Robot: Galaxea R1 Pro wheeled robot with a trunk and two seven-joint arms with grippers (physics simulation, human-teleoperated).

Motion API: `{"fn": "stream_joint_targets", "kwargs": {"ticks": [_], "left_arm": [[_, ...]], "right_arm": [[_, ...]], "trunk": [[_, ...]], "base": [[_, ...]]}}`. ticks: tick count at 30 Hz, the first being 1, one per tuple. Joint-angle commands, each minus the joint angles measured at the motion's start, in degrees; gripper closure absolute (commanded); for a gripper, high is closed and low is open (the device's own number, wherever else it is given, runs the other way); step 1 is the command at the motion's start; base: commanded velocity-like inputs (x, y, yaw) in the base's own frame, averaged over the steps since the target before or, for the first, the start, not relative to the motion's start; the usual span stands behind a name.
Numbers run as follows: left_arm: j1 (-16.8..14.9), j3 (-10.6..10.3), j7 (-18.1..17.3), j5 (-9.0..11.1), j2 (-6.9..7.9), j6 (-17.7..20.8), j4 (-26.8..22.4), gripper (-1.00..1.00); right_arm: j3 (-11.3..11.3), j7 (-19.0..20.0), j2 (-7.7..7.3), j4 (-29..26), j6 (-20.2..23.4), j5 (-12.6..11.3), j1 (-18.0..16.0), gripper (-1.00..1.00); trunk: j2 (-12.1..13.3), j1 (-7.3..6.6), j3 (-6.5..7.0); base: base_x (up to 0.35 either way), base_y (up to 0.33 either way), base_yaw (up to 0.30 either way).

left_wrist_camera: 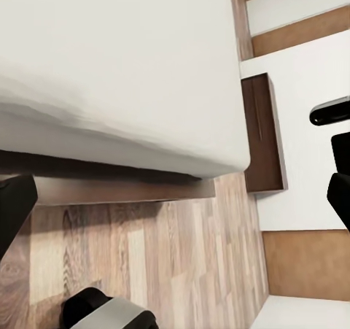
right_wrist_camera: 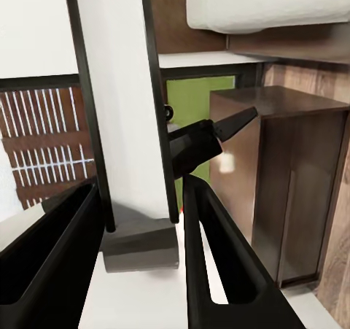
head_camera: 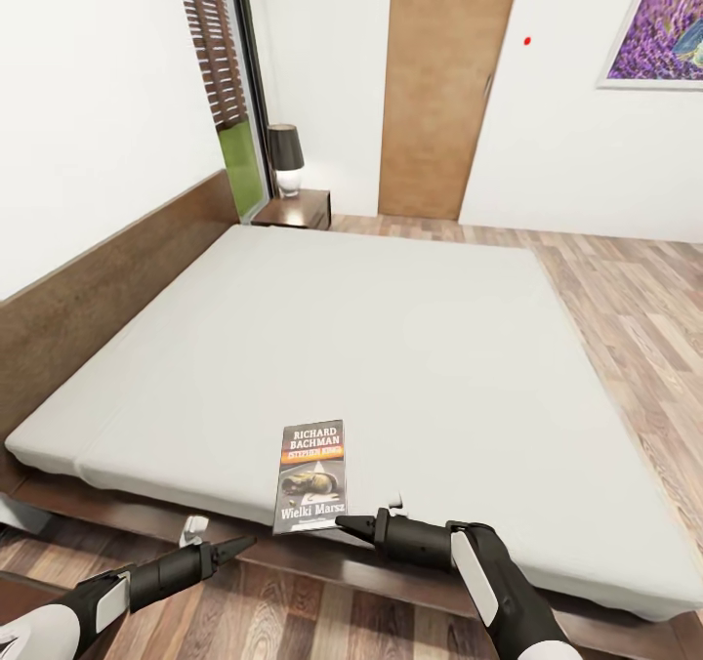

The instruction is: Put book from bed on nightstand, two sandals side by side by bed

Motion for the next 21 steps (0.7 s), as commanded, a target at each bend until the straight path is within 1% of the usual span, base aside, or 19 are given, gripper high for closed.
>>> {"fn": "stream_joint_targets", "kwargs": {"ticks": [1, 21], "left_arm": [[0.0, -0.2, -0.2, 0.4, -0.01, 0.3, 0.0, -1.00], [0.0, -0.2, -0.2, 0.4, -0.13, 0.3, 0.0, -1.00]], "right_arm": [[-0.2, 0.2, 0.05, 0.0, 0.2, 0.1, 0.0, 1.00], [-0.2, 0.3, 0.06, 0.0, 0.2, 0.1, 0.0, 1.00]], "trunk": [[0.0, 0.00, 0.05], [0.0, 0.00, 1.91]], "base": [[0.000, 0.000, 0.000], [0.000, 0.000, 0.000]]}}
